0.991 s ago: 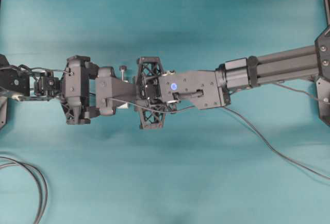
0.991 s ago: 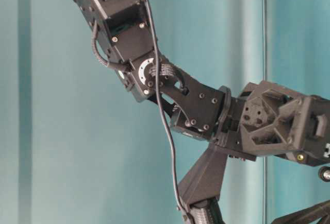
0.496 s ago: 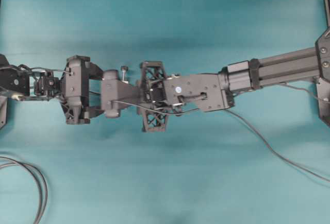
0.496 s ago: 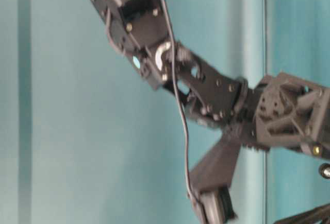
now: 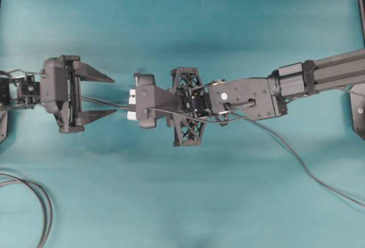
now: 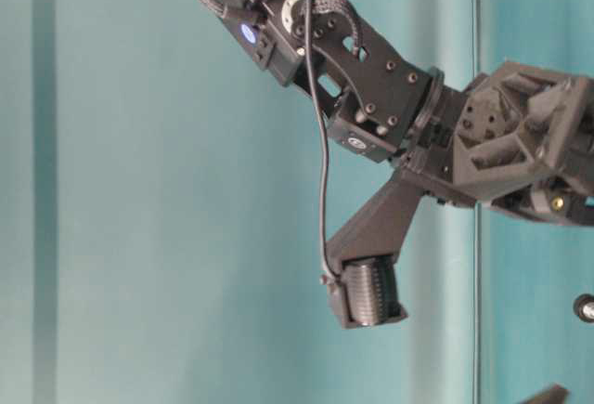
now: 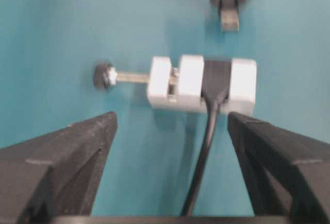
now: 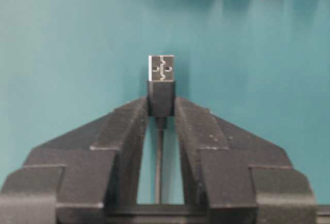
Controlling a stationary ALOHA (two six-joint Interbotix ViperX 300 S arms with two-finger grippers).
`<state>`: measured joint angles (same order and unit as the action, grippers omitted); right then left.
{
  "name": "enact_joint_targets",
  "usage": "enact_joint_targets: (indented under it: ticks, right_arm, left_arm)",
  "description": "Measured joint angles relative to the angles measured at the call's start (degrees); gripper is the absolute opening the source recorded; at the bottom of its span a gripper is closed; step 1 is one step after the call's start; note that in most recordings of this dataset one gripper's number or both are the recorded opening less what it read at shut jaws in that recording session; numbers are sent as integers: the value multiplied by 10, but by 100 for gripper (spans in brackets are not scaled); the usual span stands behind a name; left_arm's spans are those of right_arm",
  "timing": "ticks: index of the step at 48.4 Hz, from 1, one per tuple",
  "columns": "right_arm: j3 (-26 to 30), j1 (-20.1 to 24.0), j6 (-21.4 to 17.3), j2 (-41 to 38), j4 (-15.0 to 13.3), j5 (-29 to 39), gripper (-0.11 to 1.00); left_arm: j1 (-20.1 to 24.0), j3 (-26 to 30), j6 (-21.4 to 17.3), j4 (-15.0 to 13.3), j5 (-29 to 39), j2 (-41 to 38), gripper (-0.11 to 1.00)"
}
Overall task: Insert the USB cable into the female connector supported by the left arm.
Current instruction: 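Align the USB-A plug with the clamped female socket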
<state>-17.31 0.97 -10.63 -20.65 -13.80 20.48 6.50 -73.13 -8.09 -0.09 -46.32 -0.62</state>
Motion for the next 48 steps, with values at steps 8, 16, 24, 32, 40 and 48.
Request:
enact_joint_targets:
  ticks: [8, 16, 24, 32, 40, 48]
  right_arm:
    - [0, -7, 0, -1, 0, -3, 20]
    - [1, -11, 1, -1, 0, -2, 20]
    - [17, -11, 4, -1, 0, 4, 20]
    - [29, -10, 10, -1, 0, 9, 20]
    - [30, -10, 11, -1, 0, 9, 20]
    - [30, -11, 11, -4, 0, 2, 20]
  left_arm:
    - [0, -4, 0, 0, -48, -42, 92]
    - [0, 1, 0, 0, -122, -112, 92]
    - [-7, 19, 1, 1, -175, -163, 92]
    - [-18, 33, 0, 1, -169, -168, 91]
    - [-24, 37, 1, 1, -156, -168, 91]
    - [-25, 37, 1, 1, -151, -168, 92]
